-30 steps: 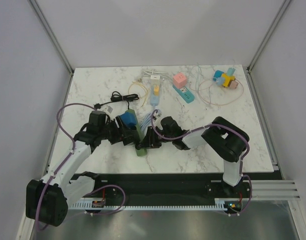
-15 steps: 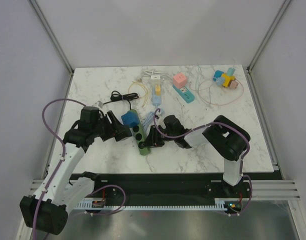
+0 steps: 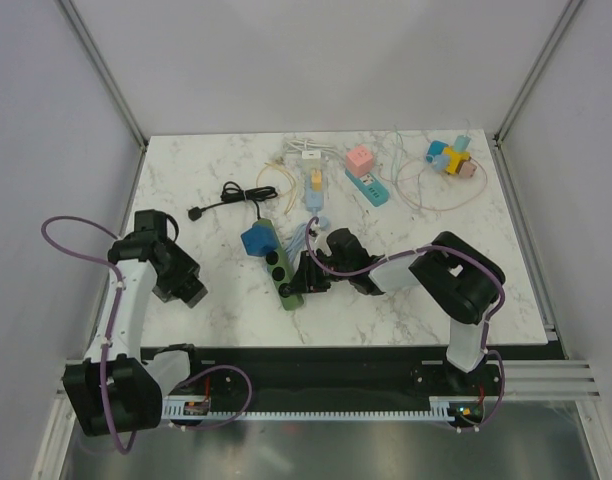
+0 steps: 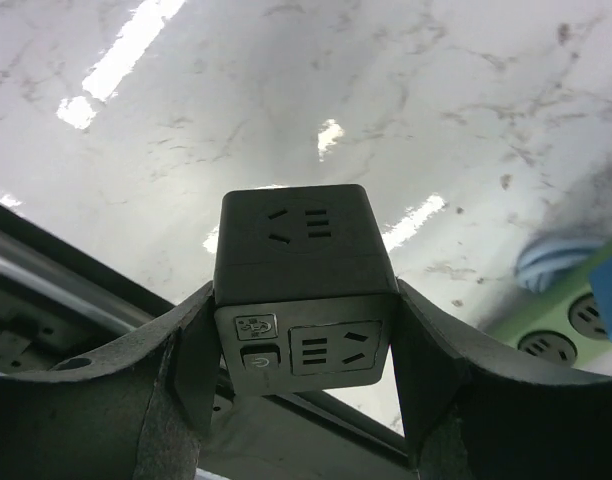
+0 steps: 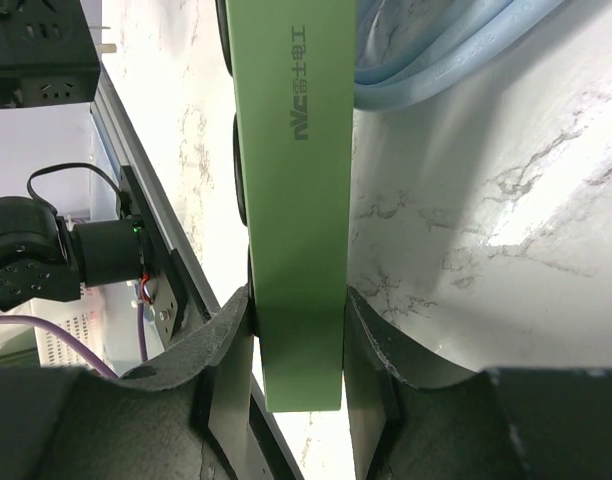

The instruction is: Pull the plug off the socket

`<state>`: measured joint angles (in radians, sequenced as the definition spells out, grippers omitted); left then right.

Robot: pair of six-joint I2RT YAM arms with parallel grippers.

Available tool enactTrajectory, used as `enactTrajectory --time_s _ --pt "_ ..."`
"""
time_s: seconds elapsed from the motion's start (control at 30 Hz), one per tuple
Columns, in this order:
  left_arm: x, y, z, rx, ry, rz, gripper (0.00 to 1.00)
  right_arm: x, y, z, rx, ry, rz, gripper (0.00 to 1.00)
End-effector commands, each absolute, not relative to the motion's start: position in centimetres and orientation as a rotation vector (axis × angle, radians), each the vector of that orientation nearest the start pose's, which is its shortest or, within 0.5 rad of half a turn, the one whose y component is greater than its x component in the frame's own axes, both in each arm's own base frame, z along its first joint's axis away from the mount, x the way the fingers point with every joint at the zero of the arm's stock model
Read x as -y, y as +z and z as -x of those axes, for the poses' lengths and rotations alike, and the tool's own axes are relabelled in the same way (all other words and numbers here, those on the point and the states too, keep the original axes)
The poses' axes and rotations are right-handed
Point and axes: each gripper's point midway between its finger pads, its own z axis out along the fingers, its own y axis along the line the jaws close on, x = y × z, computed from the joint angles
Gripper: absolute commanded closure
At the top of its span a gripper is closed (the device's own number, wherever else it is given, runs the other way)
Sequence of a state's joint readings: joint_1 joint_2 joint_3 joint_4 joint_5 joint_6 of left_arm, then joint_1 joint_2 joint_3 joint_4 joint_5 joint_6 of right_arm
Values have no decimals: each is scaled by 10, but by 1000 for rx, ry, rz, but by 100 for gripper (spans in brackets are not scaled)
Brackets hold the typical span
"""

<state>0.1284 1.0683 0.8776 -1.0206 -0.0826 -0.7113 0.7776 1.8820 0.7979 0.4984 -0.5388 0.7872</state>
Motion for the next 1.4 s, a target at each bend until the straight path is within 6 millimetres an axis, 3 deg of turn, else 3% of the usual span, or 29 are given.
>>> enactTrajectory --time_s 0.0,0.13,0.27,0.47,0.53,0.57,0.63,0.67,0.77,0.9,1.0,1.1,1.13,1.2,1.23,1.3,1.37 --pt "-40 118 -195 -2405 160 1289 98 -352 1 -230 -2550 1186 269 100" --pt "-52 111 -192 -2361 256 1346 98 -357 6 -228 -2536 1208 305 100" --pt "-54 96 -192 -2365 284 1379 85 -360 10 -227 -2518 1223 330 100" --pt "-56 85 -197 -2364 306 1421 82 -366 16 -223 -2494 1257 364 100" --pt "-56 82 -200 -2361 296 1426 69 -368 17 -221 -2492 1263 377 100" --pt "-56 81 -202 -2358 295 1430 52 -369 16 -220 -2492 1264 386 100" --pt "-55 78 -201 -2370 298 1431 34 -370 16 -218 -2495 1268 398 100" --pt "-55 77 -202 -2373 292 1431 20 -371 16 -218 -2493 1266 403 100" --pt "-53 77 -203 -2372 273 1424 1 -371 16 -217 -2494 1255 417 100" --pt "-53 85 -206 -2386 258 1350 0 -370 14 -218 -2501 1242 428 100" --pt "-50 112 -219 -2375 187 1232 0 -371 14 -218 -2503 1231 439 100" --pt "-28 146 -238 -2346 -3 1022 0 -370 12 -218 -2504 1207 464 100" --pt "-1 160 -248 -2351 -183 892 0 -369 9 -218 -2515 1189 468 100" --pt "29 189 -271 -2254 -402 688 0 -368 7 -219 -2514 1170 484 100" --pt "56 202 -270 -2230 -564 575 0 -366 4 -218 -2526 1156 485 100" --pt "83 214 -276 -2188 -699 479 0 -365 2 -218 -2534 1146 498 100" --pt "99 208 -279 -2230 -733 420 0 -366 2 -218 -2533 1145 506 100"
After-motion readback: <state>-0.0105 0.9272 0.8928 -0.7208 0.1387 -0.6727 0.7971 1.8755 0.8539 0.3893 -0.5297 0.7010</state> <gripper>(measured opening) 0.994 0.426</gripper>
